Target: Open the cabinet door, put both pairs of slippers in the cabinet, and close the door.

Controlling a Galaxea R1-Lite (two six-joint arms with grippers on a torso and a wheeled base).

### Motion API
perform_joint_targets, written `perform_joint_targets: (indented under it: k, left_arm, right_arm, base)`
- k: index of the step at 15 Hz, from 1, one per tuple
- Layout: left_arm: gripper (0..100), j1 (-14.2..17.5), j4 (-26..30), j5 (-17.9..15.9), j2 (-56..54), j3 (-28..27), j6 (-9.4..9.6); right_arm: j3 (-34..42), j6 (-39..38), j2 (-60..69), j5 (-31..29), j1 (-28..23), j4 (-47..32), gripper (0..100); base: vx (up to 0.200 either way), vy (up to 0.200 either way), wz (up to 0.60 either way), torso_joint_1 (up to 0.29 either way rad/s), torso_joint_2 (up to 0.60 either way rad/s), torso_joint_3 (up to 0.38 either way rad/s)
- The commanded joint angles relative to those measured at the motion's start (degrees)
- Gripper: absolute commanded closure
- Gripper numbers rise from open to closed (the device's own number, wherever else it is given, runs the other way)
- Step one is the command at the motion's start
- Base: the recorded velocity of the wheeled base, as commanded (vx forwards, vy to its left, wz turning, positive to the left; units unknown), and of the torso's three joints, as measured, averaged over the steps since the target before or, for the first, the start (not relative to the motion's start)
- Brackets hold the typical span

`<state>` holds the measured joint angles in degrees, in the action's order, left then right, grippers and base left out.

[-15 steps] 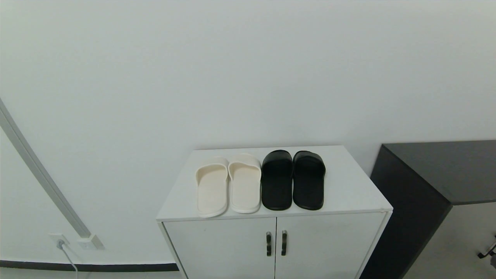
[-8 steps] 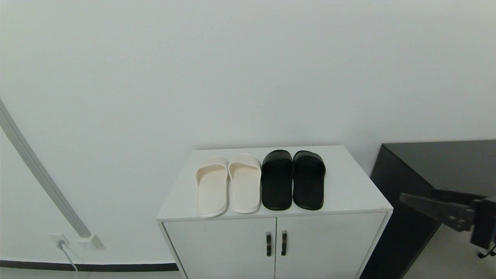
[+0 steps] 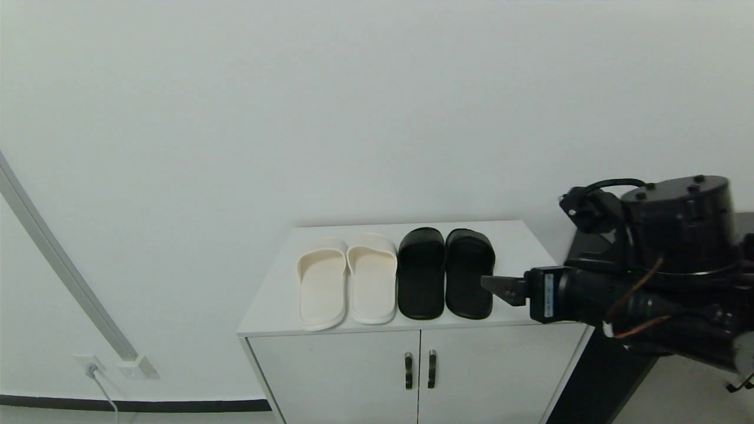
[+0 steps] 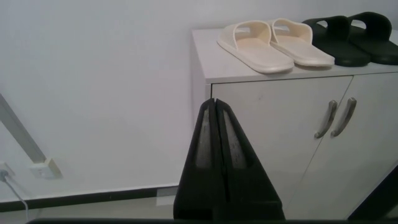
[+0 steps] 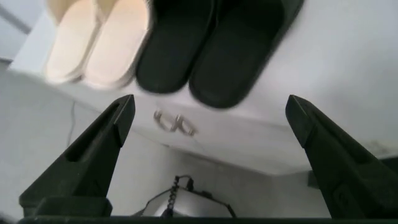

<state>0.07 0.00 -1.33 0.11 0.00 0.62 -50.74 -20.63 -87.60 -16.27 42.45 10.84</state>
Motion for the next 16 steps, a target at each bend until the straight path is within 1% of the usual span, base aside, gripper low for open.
perform_joint_targets:
  k: [1,2,5,10,16]
  left_arm:
    - [100,0.0,0.0,0.0,0.1,0.0,-0.01]
    - [100,0.0,0.0,0.0,0.0,0.0,-0.01]
    - [100,0.0,0.0,0.0,0.0,0.0,-0.01]
    - [100,0.0,0.0,0.0,0.0,0.0,-0.01]
    - [100,0.0,0.0,0.0,0.0,0.0,-0.09]
  right_arm:
    - [-7.7,-0.3,-11.5,-4.0,2.8,1.1,0]
    - [-9.6,-0.2,-14.6,-5.6,2.9,2.9,0]
    - [-15.7,-0.1,-23.6,-13.3,2.9,7.2,0]
    - [-26.1,-0.1,-35.2,-24.2,1.8,7.4,0]
    - [-36.3,0.5,-43.8,-27.2,-0.7,7.4,0]
  base:
    - [0.000,0.000,0.00,0.000,0.00,0.000]
    - [0.000,0.000,0.00,0.000,0.00,0.000]
    - [0.000,0.000,0.00,0.000,0.00,0.000]
    - [0.000,0.000,0.00,0.000,0.00,0.000]
    - [0.000,0.000,0.00,0.000,0.00,0.000]
